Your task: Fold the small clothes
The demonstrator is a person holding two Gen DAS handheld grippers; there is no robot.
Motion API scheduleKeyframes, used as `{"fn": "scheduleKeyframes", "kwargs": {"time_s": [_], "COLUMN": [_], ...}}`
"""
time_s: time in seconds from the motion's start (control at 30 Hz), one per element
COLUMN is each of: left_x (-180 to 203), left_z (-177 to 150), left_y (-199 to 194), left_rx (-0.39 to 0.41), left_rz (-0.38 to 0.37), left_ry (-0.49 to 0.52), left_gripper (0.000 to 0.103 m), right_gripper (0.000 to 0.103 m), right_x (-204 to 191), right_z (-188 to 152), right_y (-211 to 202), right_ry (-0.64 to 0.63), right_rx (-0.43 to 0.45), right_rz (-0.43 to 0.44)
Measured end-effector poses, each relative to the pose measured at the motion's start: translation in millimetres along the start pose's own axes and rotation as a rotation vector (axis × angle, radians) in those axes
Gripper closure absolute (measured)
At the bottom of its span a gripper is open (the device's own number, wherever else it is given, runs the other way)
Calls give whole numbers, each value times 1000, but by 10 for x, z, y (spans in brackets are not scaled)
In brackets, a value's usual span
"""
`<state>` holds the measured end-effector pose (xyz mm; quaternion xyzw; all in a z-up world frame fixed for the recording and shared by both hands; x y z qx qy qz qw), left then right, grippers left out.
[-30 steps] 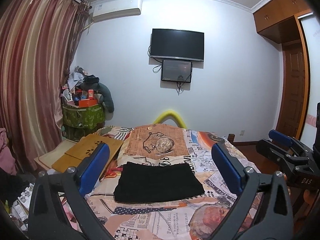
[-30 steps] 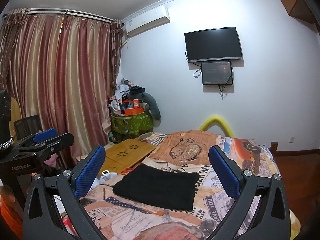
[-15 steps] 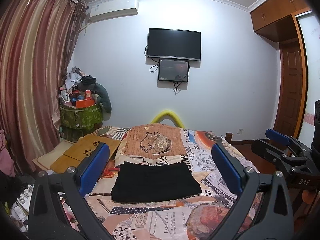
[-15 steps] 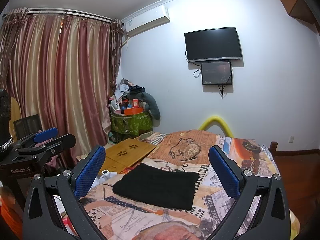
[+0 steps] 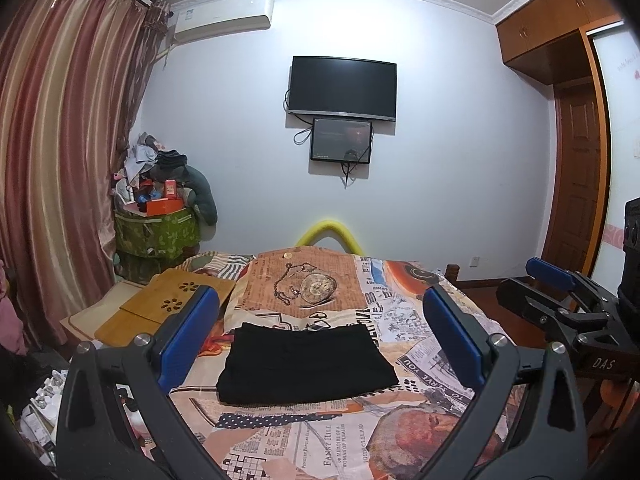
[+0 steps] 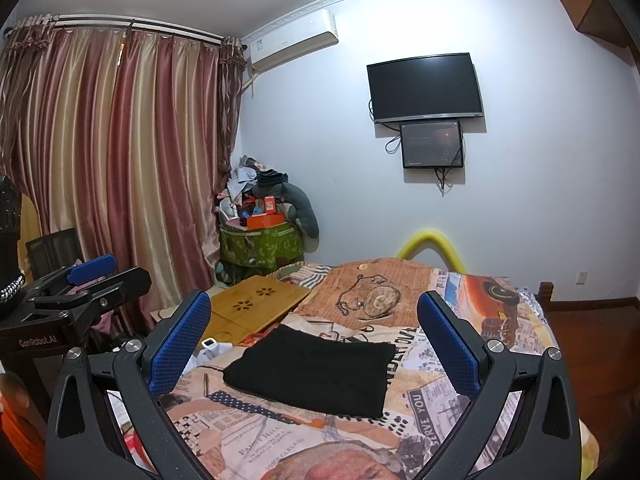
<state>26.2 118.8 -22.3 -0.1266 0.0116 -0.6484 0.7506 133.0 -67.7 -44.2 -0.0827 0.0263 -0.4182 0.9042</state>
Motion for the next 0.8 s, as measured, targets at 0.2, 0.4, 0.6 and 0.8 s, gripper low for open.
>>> {"fn": "scheduleKeyframes", "kwargs": {"time_s": [0.2, 0.4, 0.6, 0.8], "left_x": [-1, -1, 27, 24], "left_z": [13, 23, 5, -11], "left_y": [8, 11, 19, 38], "left_rx": [-6, -8, -11, -15], "left_rz": [-8, -9, -12, -13], "left_ry": [-7, 7, 12, 8], "left_gripper": [0, 0, 0, 0], "right_gripper": [1, 1, 1, 1], "right_x": [18, 17, 20, 21], "right_z": [-2, 1, -6, -8], "right_y": [4, 0, 9, 28], "right_ry": [2, 2, 4, 5], "right_rx": [-4, -6, -10, -18], "right_rz": [-1, 0, 1, 3]}}
Point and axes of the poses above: each gripper's, at about its wrist camera, not at the fingertips, and y roughly the way its jaws point, x to its right, z to its top, the point moved 2 cm from there along y, roughly the way its jaws point, and after that the axes turned 5 degrees about -y, right-handed, at the moved point
